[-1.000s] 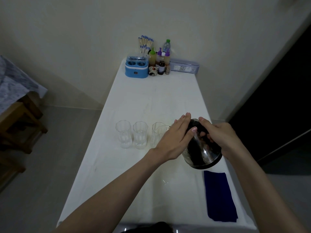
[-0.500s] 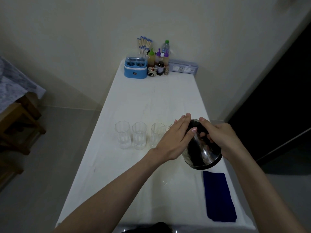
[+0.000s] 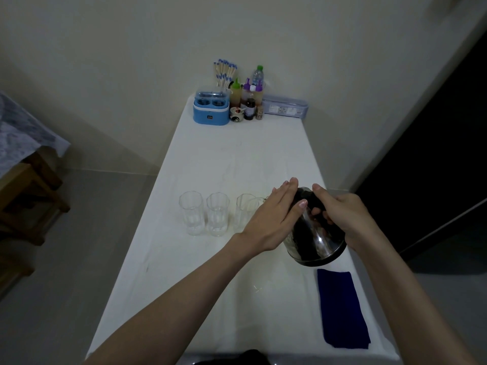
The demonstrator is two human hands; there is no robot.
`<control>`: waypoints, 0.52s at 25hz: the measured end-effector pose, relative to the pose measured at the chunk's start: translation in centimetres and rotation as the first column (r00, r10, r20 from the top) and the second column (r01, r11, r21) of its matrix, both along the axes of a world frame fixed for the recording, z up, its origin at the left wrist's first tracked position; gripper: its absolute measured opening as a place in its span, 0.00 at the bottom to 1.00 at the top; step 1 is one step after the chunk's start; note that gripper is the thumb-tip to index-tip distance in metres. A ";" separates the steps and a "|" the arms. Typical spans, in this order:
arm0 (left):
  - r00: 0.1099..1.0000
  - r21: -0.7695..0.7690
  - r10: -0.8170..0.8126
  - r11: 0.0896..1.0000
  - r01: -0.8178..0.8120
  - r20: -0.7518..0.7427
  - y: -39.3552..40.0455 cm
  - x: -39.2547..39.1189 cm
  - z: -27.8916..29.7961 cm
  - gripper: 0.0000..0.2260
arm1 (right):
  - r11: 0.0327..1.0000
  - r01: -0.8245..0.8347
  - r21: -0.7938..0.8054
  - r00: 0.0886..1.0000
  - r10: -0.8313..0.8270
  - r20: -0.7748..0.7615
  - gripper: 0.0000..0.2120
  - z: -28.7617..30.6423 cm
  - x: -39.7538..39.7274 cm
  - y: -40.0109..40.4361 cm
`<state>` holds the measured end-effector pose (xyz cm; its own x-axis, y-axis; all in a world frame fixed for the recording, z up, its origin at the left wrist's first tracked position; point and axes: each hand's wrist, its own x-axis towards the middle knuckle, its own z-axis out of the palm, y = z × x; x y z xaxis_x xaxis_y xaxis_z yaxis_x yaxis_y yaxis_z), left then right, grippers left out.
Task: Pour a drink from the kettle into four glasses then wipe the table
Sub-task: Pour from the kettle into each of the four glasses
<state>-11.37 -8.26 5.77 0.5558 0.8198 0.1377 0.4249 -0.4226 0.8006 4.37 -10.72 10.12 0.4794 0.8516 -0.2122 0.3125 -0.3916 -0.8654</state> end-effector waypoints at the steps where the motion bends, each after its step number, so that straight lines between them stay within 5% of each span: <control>1: 1.000 -0.003 -0.001 1.000 0.001 0.000 0.0 0.0 0.0 0.27 | 1.000 0.002 0.002 1.000 -0.002 -0.002 0.26 0.0 0.0 0.0; 13: 0.996 0.055 -0.069 0.996 0.073 -0.059 0.0 0.0 -0.2 0.27 | 0.993 0.118 0.004 0.983 -0.117 -0.140 0.25 -0.6 -1.0 -1.9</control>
